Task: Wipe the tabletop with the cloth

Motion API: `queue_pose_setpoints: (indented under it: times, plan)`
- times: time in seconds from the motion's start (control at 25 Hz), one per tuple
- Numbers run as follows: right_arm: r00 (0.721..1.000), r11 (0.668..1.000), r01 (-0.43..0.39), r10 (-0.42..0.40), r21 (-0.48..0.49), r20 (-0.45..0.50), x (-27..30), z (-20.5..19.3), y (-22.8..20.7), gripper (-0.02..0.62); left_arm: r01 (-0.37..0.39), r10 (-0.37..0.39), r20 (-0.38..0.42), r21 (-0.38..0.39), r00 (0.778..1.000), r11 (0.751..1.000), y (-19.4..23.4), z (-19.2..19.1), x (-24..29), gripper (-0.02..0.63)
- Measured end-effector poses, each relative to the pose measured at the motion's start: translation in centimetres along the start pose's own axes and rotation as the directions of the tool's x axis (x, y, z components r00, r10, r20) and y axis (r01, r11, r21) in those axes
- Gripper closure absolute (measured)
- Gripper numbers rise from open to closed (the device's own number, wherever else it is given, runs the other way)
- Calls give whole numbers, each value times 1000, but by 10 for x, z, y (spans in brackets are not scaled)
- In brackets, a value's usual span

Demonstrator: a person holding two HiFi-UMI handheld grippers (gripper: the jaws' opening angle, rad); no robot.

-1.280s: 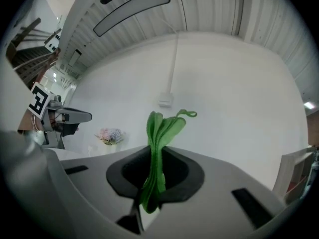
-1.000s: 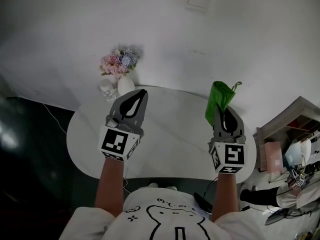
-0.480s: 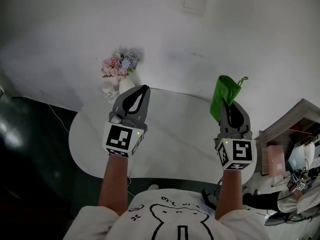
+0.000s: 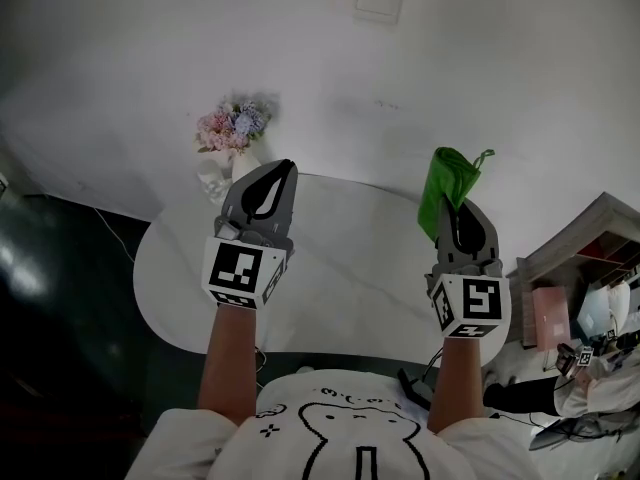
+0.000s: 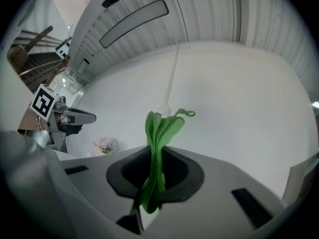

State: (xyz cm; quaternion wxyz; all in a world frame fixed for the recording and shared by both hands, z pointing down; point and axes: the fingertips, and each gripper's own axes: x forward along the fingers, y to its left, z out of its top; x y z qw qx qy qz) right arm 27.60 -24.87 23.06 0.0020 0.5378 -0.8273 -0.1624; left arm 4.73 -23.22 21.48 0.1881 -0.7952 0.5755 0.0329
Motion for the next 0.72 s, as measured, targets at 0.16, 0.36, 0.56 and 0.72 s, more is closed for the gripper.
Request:
queue_pose_setpoints:
  times: [0.16, 0.36, 0.56, 0.72]
  plan:
    - [1000, 1000, 1, -1, 2, -3, -1, -2, 0, 554, -2, 2, -1, -5, 1000, 1000, 0, 0, 0, 586]
    - [1000, 1000, 9, -9, -5, -3, -3, -1, -1, 554, 2, -2, -4, -6, 1000, 1000, -2, 1, -1, 586]
    - [1000, 1000, 10, -10, -10, -2, -5, -1, 0, 554, 9, -9, -7, -1, 1000, 1000, -4, 0, -2, 586]
    - [1000, 1000, 11, -11, -12, 0, -6, 0, 2, 554, 14, -14, -5, -1, 1000, 1000, -4, 1, -4, 586]
